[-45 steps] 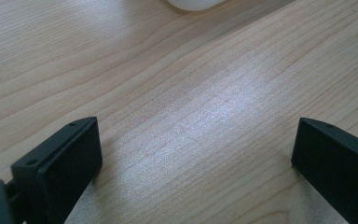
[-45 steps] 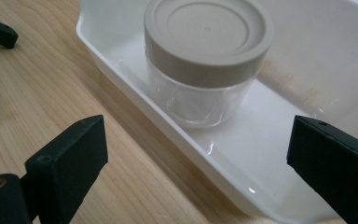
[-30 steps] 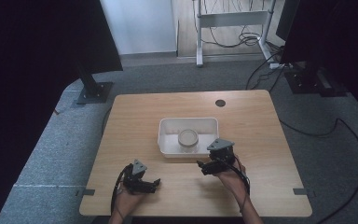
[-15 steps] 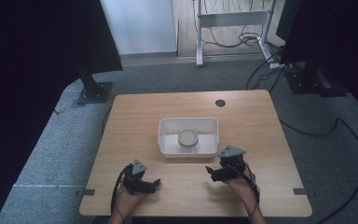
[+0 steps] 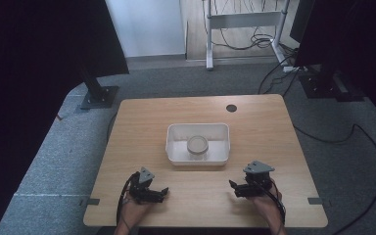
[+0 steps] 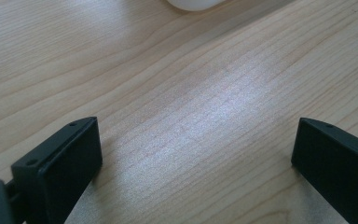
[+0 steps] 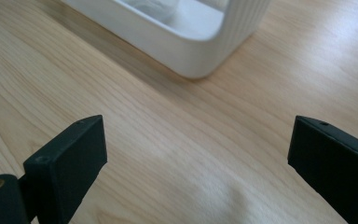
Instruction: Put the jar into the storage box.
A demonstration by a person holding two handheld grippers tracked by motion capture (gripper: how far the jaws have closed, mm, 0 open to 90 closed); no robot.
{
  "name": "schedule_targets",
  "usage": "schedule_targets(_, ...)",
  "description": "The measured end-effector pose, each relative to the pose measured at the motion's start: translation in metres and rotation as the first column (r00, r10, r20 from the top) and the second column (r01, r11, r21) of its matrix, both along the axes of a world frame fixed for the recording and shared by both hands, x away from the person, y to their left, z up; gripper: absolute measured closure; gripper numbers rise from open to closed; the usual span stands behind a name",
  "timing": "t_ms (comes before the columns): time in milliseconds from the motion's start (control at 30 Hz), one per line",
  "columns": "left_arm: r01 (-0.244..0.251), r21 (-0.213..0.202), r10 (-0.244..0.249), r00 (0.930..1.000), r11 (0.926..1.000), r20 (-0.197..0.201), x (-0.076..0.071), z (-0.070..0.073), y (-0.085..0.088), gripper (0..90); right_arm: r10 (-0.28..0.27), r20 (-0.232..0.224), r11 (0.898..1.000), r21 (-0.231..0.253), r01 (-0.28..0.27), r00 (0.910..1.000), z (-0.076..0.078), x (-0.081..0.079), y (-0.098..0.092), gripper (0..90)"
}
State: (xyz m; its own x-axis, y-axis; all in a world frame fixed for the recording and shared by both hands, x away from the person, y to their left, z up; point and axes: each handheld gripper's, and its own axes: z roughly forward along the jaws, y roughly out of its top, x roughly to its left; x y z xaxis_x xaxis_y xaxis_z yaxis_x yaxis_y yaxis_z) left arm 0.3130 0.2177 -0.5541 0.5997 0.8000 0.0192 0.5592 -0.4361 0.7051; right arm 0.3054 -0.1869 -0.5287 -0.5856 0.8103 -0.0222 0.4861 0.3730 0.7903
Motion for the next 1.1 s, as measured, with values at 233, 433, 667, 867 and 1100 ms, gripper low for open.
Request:
schedule_targets(233, 0.0, 0.0, 0.0, 1.0, 1.0, 0.0, 0.0, 0.0, 0.0, 1.3, -0.037, -0.028, 0.999, -0.01, 0.037, 0.9989, -0.013, -0.008, -0.013, 4.1)
schedule_targets(433, -0.001, 0.0, 0.001, 1.0, 1.0, 0.0, 0.0, 0.0, 0.0, 1.4, -0.058, -0.052, 0.998, -0.014, 0.058, 0.9969, -0.019, -0.014, -0.021, 4.2)
schedule_targets(667, 0.0, 0.0, 0.0, 1.0, 1.0, 0.0, 0.0, 0.0, 0.0, 1.4, -0.084, -0.086, 0.996, -0.026, 0.082, 0.9928, -0.027, -0.02, -0.028, 4.4)
schedule_targets(867, -0.001, 0.0, 0.001, 1.0, 1.0, 0.0, 0.0, 0.0, 0.0, 1.4, -0.094, -0.106, 0.995, -0.027, 0.092, 0.9899, -0.032, -0.023, -0.032, 4.2)
schedule_targets(1100, -0.001, 0.0, 0.001, 1.0, 1.0, -0.001, 0.0, 0.0, 0.0, 1.4, -0.103, -0.109, 0.995, -0.028, 0.1, 0.9888, -0.032, -0.024, -0.032, 3.1)
